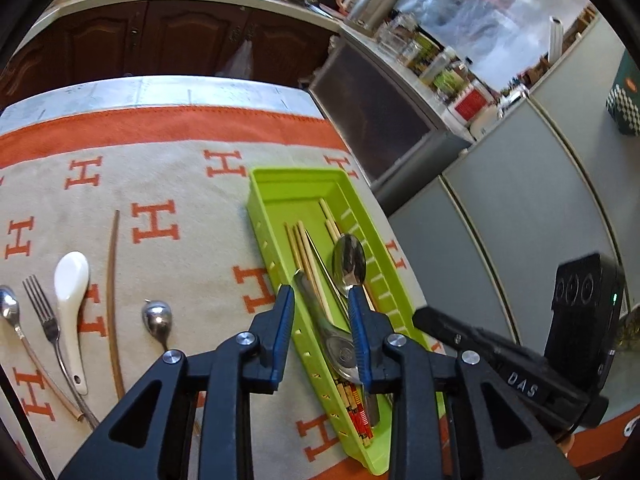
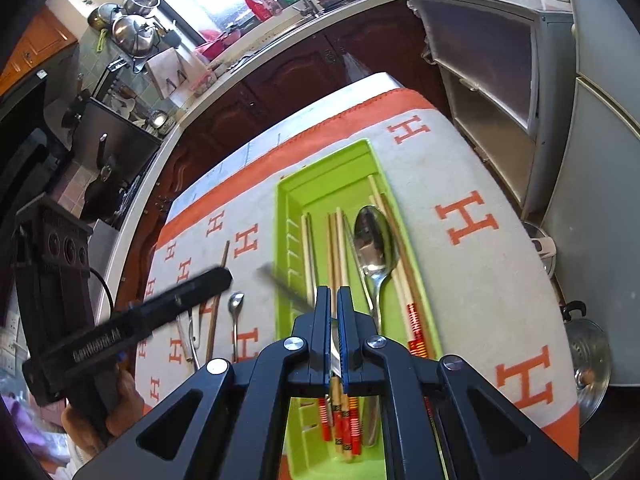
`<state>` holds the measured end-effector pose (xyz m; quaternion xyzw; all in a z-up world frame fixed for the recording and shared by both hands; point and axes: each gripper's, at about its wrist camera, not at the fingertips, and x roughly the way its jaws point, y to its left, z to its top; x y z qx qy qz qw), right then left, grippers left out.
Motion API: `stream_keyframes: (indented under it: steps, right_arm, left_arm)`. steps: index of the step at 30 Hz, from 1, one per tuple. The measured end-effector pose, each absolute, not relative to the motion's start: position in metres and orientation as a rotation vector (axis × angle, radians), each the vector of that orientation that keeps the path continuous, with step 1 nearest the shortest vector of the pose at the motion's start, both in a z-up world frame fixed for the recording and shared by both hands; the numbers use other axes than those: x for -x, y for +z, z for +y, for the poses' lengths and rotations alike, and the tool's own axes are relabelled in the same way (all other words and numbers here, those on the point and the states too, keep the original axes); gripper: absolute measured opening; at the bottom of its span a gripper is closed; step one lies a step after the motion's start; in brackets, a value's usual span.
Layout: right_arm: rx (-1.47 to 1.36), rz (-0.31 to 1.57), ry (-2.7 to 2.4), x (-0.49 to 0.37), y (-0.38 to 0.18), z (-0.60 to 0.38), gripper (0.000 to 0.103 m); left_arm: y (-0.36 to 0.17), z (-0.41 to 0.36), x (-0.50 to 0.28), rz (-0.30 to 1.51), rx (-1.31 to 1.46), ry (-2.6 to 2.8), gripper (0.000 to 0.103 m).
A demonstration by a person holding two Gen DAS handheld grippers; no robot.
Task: Organize utensils
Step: 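Lift the spoon and knife and lower both into the green tray, then open both grippers and move them back over the remaining utensils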
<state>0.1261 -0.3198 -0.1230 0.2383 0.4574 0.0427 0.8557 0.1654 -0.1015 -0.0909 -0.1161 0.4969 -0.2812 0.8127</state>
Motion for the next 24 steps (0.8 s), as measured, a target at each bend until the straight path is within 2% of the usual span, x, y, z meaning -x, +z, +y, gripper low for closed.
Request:
stream_keyframes:
  steps: [4, 8, 24]
  right_arm:
    - [-0.480, 0.963, 0.105, -0.121, -0.120, -0.314, 0.004]
    - [-0.463, 0.972, 0.124, -0.117, -0.119, -0.305, 0.004]
    - [-0.346, 1.028, 0.260, -0.111, -0.113, -0.231, 0.004]
  left_arm:
    - [-0.088, -0.089, -0.161, 1.050, 0.268, -0.587, 0.026]
    - [-0.095, -0.074, -0.150, 1.073, 0.265, -0.559, 0.035]
    - [-0.108, 0.043, -0.113, 1.092, 0.338, -0.342, 0.040]
